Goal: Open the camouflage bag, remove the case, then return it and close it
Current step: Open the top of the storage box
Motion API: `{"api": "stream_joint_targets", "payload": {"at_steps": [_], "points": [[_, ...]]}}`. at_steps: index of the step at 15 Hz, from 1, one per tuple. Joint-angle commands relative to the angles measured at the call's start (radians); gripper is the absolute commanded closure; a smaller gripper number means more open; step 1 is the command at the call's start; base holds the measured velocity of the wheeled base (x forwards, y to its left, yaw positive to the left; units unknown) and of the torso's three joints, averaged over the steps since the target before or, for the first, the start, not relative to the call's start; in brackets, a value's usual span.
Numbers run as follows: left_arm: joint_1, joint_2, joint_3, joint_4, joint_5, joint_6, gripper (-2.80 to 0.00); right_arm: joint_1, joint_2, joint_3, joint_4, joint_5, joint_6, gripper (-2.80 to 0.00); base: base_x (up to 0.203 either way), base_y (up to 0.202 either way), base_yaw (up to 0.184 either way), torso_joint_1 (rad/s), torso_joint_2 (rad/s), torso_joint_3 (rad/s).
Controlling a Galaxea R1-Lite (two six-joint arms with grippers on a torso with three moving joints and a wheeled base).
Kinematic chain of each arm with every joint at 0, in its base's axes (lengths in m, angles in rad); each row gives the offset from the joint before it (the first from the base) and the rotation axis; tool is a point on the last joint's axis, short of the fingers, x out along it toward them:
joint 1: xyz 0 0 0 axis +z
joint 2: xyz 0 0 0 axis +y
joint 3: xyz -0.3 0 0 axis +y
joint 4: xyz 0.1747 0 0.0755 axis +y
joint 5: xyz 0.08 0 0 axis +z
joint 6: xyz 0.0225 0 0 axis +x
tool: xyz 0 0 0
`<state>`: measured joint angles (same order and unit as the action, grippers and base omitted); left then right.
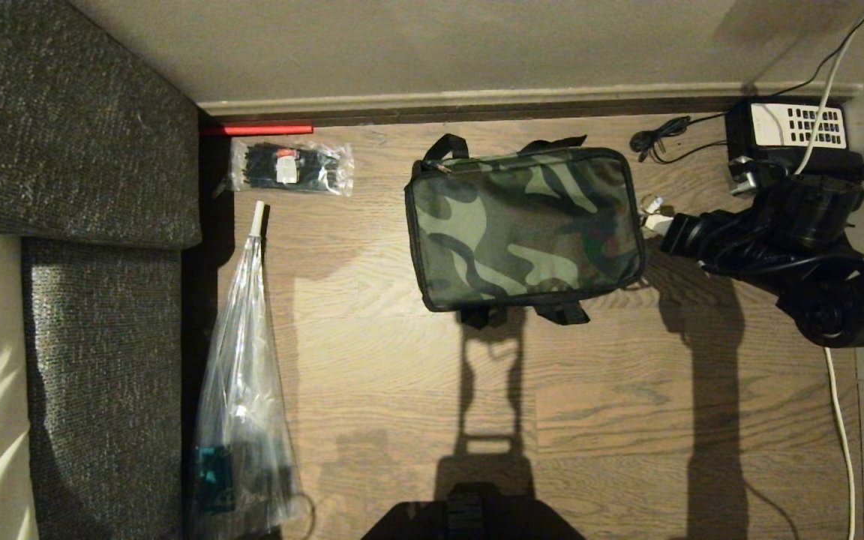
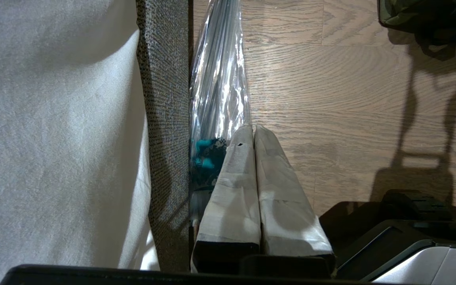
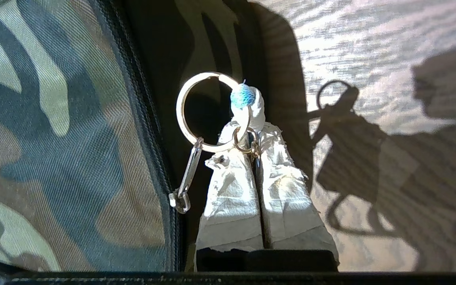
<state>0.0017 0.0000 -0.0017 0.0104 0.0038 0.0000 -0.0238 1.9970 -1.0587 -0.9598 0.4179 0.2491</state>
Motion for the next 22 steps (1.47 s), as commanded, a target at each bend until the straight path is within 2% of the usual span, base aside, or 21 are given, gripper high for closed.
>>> {"api": "stream_joint_targets", "payload": {"at_steps": [1, 3, 5, 12, 15, 22], "points": [[0.000, 0.000, 0.000, 0.000, 0.001, 0.000, 0.00, 0.006, 0.013, -0.017, -0.007, 0.002, 0.001, 0.00, 0.000, 0.000, 0.000, 0.000, 0.00, 0.000], [0.000, 0.000, 0.000, 0.000, 0.001, 0.000, 0.00, 0.017, 0.023, -0.048, -0.004, 0.002, 0.011, 0.00, 0.000, 0.000, 0.000, 0.000, 0.00, 0.000], [0.000, 0.000, 0.000, 0.000, 0.001, 0.000, 0.00, 0.025, 0.028, -0.076, -0.005, 0.002, 0.058, 0.00, 0.000, 0.000, 0.000, 0.000, 0.00, 0.000], [0.000, 0.000, 0.000, 0.000, 0.001, 0.000, 0.00, 0.041, 0.071, -0.152, -0.004, 0.010, 0.069, 0.00, 0.000, 0.000, 0.000, 0.000, 0.00, 0.000], [0.000, 0.000, 0.000, 0.000, 0.001, 0.000, 0.00, 0.041, 0.078, -0.193, -0.004, 0.010, 0.123, 0.00, 0.000, 0.000, 0.000, 0.000, 0.00, 0.000], [0.000, 0.000, 0.000, 0.000, 0.001, 0.000, 0.00, 0.051, 0.078, -0.234, -0.002, 0.009, 0.154, 0.00, 0.000, 0.000, 0.000, 0.000, 0.00, 0.000]]}}
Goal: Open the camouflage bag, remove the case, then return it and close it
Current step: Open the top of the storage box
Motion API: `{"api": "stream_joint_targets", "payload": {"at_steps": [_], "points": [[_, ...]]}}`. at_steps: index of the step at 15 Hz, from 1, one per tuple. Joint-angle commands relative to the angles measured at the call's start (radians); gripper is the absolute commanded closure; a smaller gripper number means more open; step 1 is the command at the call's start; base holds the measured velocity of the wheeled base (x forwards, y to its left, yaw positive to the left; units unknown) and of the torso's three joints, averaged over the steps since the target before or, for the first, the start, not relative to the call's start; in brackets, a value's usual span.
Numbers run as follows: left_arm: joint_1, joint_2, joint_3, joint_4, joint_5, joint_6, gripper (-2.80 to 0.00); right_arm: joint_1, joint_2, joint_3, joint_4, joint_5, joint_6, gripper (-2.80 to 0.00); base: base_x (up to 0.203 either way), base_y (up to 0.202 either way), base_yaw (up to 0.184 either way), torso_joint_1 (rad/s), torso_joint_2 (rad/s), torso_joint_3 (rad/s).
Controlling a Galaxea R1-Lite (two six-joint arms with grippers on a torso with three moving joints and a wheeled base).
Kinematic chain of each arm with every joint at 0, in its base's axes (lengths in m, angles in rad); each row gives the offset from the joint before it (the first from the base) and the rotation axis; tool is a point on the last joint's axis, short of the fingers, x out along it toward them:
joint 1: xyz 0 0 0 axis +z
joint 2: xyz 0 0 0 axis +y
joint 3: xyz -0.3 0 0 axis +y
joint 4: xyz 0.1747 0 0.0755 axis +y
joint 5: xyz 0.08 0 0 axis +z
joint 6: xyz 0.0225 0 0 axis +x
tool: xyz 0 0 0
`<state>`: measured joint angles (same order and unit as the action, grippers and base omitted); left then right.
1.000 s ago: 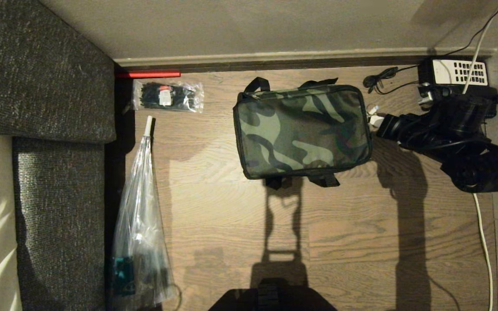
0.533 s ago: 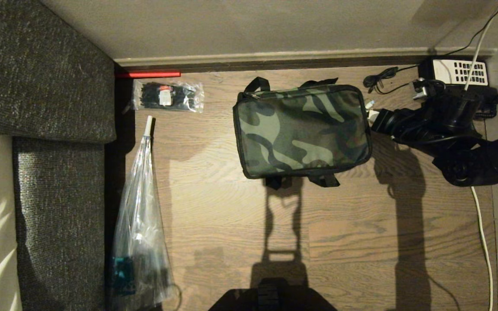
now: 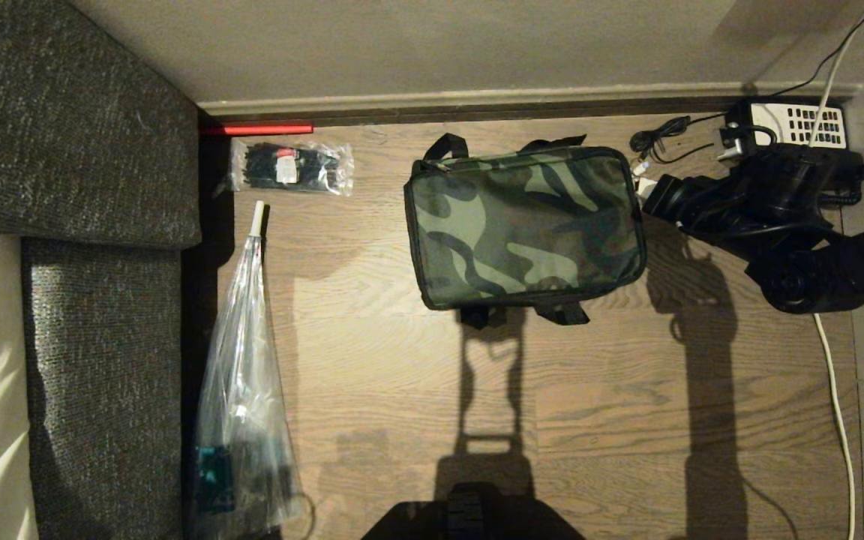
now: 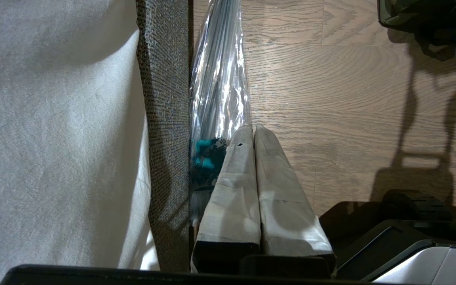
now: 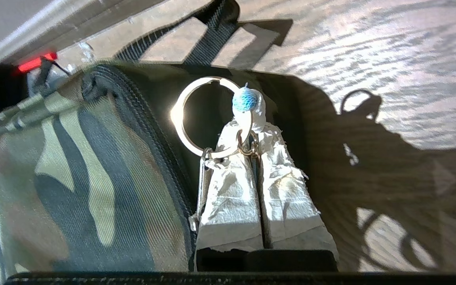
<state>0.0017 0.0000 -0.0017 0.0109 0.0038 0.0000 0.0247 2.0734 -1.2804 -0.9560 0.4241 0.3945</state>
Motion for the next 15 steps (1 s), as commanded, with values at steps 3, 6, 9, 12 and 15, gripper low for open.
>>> {"api": "stream_joint_targets", "payload": {"at_steps": [3, 6, 9, 12, 15], "points": [[0.001, 0.000, 0.000, 0.000, 0.001, 0.000, 0.00, 0.003, 0.010, -0.026, 0.011, 0.002, 0.015, 0.00, 0.000, 0.000, 0.000, 0.000, 0.00, 0.000], [0.000, 0.000, 0.000, 0.000, 0.001, 0.000, 0.00, 0.006, 0.017, -0.055, 0.022, 0.002, 0.014, 0.00, 0.000, 0.000, 0.000, 0.000, 0.00, 0.000], [0.000, 0.000, 0.000, 0.000, 0.001, 0.000, 0.00, 0.006, 0.027, -0.094, 0.024, 0.002, 0.015, 0.00, 0.000, 0.000, 0.000, 0.000, 0.00, 0.000], [0.000, 0.000, 0.000, 0.000, 0.001, 0.000, 0.00, 0.008, 0.028, -0.102, 0.023, 0.002, 0.017, 0.00, 0.000, 0.000, 0.000, 0.000, 0.00, 0.000], [0.000, 0.000, 0.000, 0.000, 0.001, 0.000, 0.00, 0.014, 0.030, -0.131, 0.022, 0.002, 0.062, 0.00, 0.000, 0.000, 0.000, 0.000, 0.00, 0.000]]}}
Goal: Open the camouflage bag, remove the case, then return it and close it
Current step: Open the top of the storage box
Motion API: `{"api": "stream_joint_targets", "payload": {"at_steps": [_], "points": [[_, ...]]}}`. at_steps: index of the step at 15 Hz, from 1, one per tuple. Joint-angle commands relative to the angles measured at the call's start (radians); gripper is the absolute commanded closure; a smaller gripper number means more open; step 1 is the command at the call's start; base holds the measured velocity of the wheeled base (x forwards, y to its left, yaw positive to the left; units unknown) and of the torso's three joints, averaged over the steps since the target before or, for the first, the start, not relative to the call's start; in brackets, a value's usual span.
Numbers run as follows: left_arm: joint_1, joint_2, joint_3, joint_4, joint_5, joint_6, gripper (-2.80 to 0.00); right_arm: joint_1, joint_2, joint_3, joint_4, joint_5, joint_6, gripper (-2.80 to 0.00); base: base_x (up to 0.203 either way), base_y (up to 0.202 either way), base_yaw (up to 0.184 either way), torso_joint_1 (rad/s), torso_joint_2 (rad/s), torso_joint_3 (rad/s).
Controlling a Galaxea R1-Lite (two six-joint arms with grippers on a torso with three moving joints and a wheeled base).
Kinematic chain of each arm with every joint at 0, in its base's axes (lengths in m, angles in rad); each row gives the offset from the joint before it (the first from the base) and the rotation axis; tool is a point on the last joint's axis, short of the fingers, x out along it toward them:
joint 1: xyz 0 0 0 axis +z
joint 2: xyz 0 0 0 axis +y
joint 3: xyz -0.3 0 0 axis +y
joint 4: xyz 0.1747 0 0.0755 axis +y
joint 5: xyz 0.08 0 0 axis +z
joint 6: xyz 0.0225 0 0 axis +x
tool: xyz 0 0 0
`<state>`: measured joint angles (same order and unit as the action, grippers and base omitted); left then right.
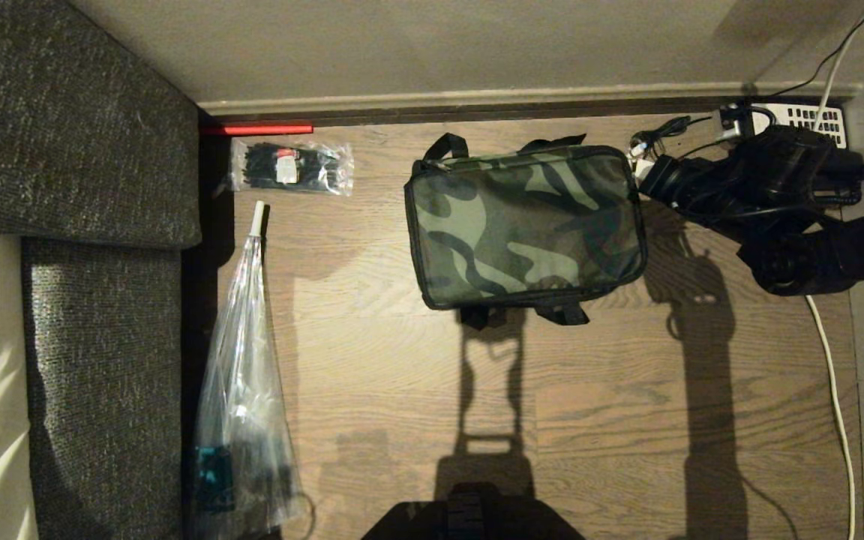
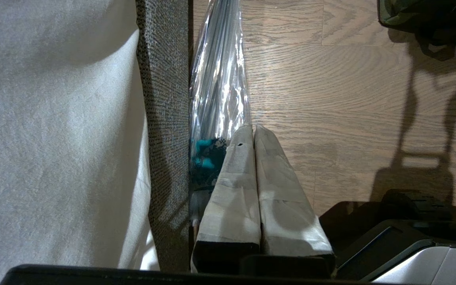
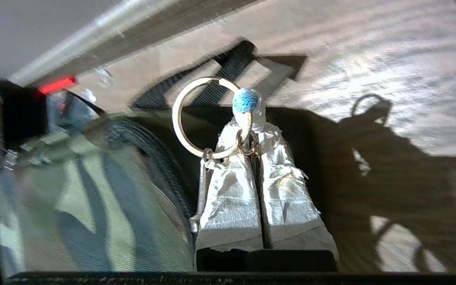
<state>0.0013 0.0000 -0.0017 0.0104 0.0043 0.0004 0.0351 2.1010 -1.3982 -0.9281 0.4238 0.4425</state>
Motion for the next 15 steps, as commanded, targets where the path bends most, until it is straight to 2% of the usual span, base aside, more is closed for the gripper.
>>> {"api": "stream_joint_targets", "payload": {"at_steps": [1, 15], "points": [[0.000, 0.000, 0.000, 0.000, 0.000, 0.000, 0.00, 0.005, 0.007, -0.024, -0.006, 0.003, 0.023, 0.00, 0.000, 0.000, 0.000, 0.000, 0.00, 0.000], [0.002, 0.000, 0.000, 0.000, 0.000, 0.000, 0.00, 0.020, 0.018, -0.097, -0.018, 0.000, 0.088, 0.00, 0.000, 0.000, 0.000, 0.000, 0.00, 0.000]]}}
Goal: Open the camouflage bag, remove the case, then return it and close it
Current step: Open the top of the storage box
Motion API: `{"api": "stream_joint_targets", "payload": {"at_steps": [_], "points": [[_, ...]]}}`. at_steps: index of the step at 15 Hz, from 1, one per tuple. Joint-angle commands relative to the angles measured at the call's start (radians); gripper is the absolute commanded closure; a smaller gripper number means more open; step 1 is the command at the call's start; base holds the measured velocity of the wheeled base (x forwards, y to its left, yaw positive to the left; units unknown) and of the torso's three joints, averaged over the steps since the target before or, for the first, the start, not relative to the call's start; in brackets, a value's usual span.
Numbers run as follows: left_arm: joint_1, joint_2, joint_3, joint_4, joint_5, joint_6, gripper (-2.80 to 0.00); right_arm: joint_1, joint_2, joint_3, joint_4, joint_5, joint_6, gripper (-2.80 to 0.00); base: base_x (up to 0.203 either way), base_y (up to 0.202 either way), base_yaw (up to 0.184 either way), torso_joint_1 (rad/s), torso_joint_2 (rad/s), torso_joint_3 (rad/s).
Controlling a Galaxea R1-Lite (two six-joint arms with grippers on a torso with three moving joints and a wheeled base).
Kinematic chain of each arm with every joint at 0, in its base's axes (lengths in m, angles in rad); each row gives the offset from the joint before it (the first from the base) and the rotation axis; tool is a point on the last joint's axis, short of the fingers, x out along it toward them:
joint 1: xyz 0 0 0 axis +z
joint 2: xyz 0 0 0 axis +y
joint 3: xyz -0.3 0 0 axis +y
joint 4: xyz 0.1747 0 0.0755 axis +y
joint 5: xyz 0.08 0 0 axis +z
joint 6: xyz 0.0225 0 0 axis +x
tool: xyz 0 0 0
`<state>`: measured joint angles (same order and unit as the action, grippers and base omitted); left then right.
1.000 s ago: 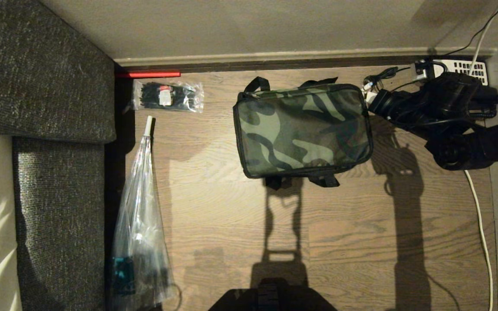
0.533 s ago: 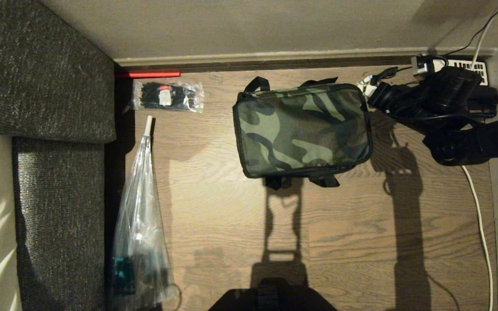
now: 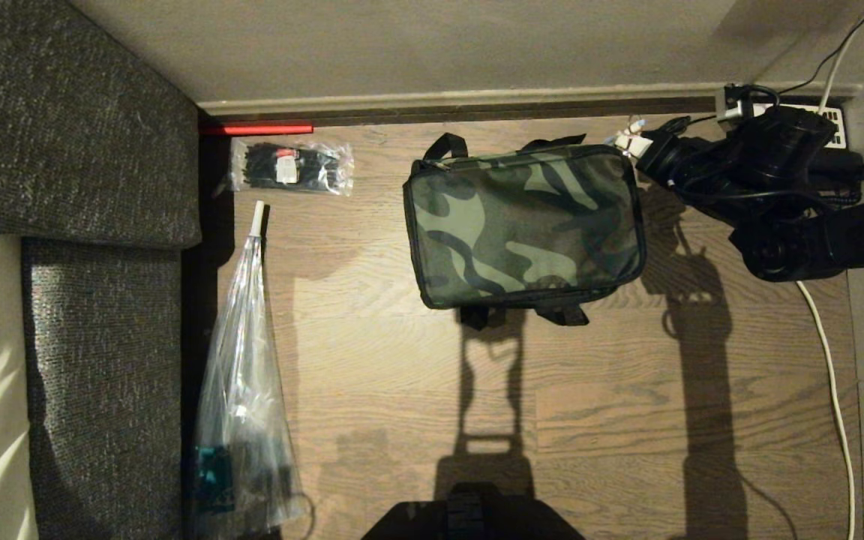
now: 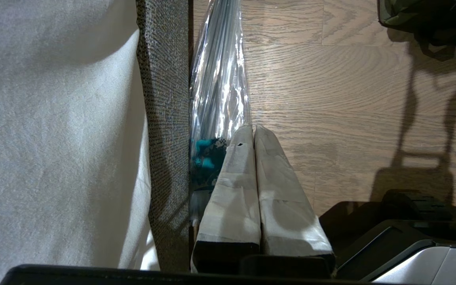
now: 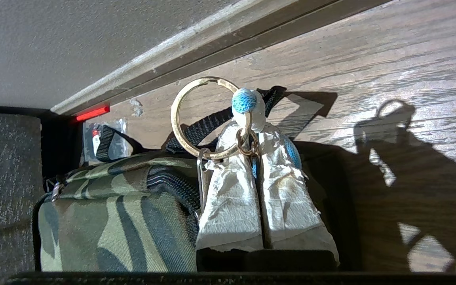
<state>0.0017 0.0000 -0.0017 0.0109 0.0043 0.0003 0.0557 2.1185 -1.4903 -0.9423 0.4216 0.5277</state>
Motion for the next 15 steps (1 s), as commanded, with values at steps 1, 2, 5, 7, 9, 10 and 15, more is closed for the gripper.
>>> {"api": "stream_joint_targets", "payload": {"at_steps": [1, 2, 5, 7, 9, 10, 15], "points": [[0.000, 0.000, 0.000, 0.000, 0.000, 0.000, 0.00, -0.001, 0.000, -0.007, -0.006, 0.002, 0.002, 0.00, 0.000, 0.000, 0.000, 0.000, 0.00, 0.000], [0.001, 0.000, 0.000, 0.000, 0.000, 0.000, 0.00, -0.001, 0.000, -0.002, -0.006, 0.002, 0.002, 0.00, 0.000, 0.000, 0.000, 0.000, 0.00, 0.000], [0.000, 0.000, 0.000, 0.000, 0.000, 0.000, 0.00, -0.001, -0.003, 0.014, -0.011, 0.000, -0.007, 0.00, 0.000, 0.000, 0.000, 0.000, 0.00, 0.000], [0.000, 0.000, 0.000, 0.000, 0.000, 0.000, 0.00, -0.001, -0.005, 0.040, -0.050, 0.000, -0.006, -2.80, 0.000, 0.000, 0.000, 0.000, 0.00, 0.000], [0.001, 0.000, 0.000, 0.000, 0.000, 0.000, 0.00, -0.002, -0.006, 0.066, -0.083, 0.000, -0.019, -2.80, 0.000, 0.000, 0.000, 0.000, 0.00, 0.000], [0.000, 0.000, 0.000, 0.000, 0.000, 0.000, 0.00, -0.005, -0.009, 0.076, -0.087, -0.001, -0.020, -2.80, 0.000, 0.000, 0.000, 0.000, 0.00, 0.000], [0.001, 0.000, 0.000, 0.000, 0.000, 0.000, 0.00, -0.058, -0.050, 0.212, -0.090, 0.006, -0.057, -2.80, 0.000, 0.000, 0.000, 0.000, 0.00, 0.000]]}}
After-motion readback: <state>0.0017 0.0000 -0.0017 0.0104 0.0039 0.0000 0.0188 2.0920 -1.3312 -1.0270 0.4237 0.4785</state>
